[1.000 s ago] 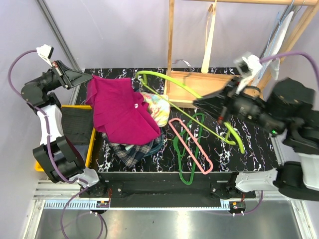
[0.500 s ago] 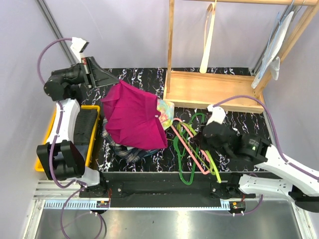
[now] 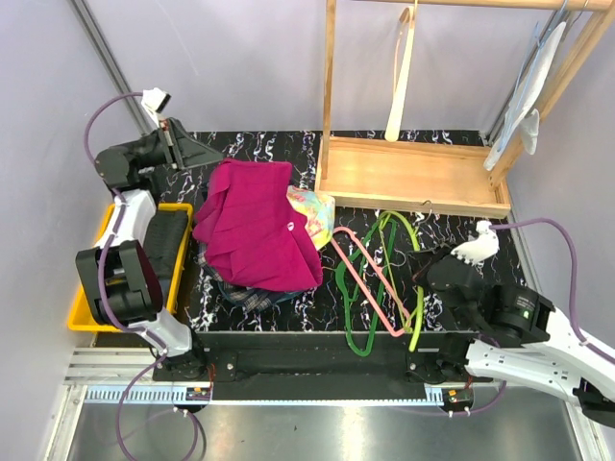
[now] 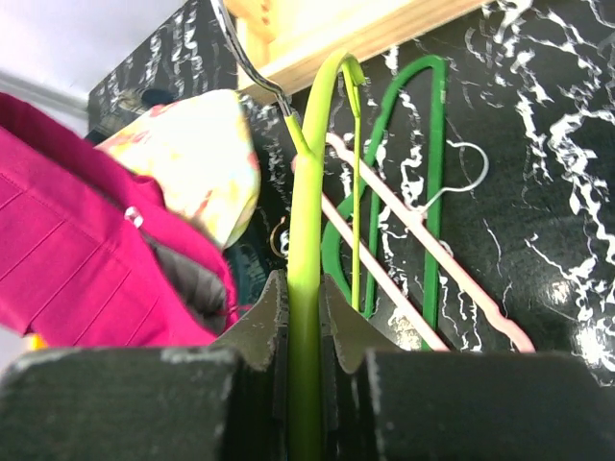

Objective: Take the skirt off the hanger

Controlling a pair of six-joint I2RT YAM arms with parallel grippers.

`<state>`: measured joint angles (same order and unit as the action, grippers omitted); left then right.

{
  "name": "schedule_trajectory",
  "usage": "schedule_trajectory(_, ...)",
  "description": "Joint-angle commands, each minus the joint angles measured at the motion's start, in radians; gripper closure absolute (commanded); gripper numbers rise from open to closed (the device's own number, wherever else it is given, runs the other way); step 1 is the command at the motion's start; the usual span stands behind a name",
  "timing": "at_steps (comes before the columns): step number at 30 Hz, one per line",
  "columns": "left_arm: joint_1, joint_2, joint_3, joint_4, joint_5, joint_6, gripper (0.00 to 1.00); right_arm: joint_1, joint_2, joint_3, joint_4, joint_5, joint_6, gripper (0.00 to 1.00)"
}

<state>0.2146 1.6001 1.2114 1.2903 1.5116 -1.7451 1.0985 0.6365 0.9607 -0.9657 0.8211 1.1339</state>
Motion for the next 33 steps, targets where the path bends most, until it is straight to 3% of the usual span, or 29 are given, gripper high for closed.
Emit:
schedule_trajectory(1,0.031,0.015,0.091,0.377,0.173,0.073,0.47,-0.002,0.005,-0.046,0.064,0.082,0.147,0.96)
schedule_trajectory(2,0.032,0.02,0.086,0.376,0.173,0.075,0.24,-0.002,0.012,-0.051,0.076,0.063,0.147,0.96)
schedule_trajectory(4,0.028,0.026,0.066,0.374,0.173,0.07,0.01,0.0,0.044,-0.045,0.102,0.046,0.135,0.94)
schedule_trajectory(7,0.011,0.014,0.062,0.376,0.162,0.052,0.01,-0.002,0.086,-0.008,0.142,0.021,0.064,0.71)
schedule_trajectory(8,0.002,0.006,0.071,0.376,0.153,0.041,0.01,0.0,0.097,0.024,0.143,0.018,0.041,0.5)
schedule_trajectory(9,-0.006,-0.002,0.114,0.377,0.138,0.004,0.01,-0.002,0.121,0.041,0.143,0.018,0.023,0.41)
schedule_trajectory(11,-0.02,-0.003,0.189,0.376,0.13,-0.042,0.01,-0.002,0.143,0.085,0.142,0.015,-0.019,0.33)
schedule_trajectory(13,-0.034,0.027,0.366,0.376,0.157,-0.122,0.01,-0.002,0.167,0.105,0.142,0.013,-0.04,0.17)
schedule_trajectory(17,-0.052,0.11,0.766,0.376,0.174,-0.148,0.01,-0.002,0.19,0.185,0.134,0.021,-0.101,0.06)
schedule_trajectory(18,-0.052,0.163,0.963,0.374,0.177,-0.14,0.01,0.0,0.195,0.209,0.125,0.032,-0.118,0.05)
schedule_trajectory(22,-0.052,0.267,1.37,0.374,0.18,-0.036,0.01,-0.002,0.209,0.471,0.099,0.195,-0.347,0.02)
schedule_trajectory(24,-0.046,0.217,1.361,0.376,0.177,0.183,0.01,0.0,0.213,0.557,0.226,0.222,-0.51,0.02)
schedule_trajectory(25,-0.017,0.201,1.35,0.376,0.174,0.287,0.01,-0.002,0.216,0.622,0.279,0.227,-0.668,0.02)
schedule_trajectory(26,0.0,0.186,1.343,0.376,0.176,0.49,0.01,0.0,0.226,0.647,0.386,0.224,-0.741,0.02)
schedule_trajectory(29,0.043,0.225,1.471,0.377,0.176,0.742,0.01,0.0,0.273,0.727,0.59,0.292,-0.998,0.02)
schedule_trajectory(31,0.063,0.264,1.495,0.379,0.168,0.948,0.01,-0.002,0.288,0.684,0.816,0.341,-1.315,0.01)
schedule_trajectory(32,0.071,0.268,1.449,0.377,0.123,1.244,0.01,-0.002,0.313,0.668,1.077,0.351,-1.43,0.0)
schedule_trajectory(33,0.081,0.249,1.388,0.376,0.066,1.433,0.01,-0.002,0.336,0.659,1.222,0.369,-1.709,0.0)
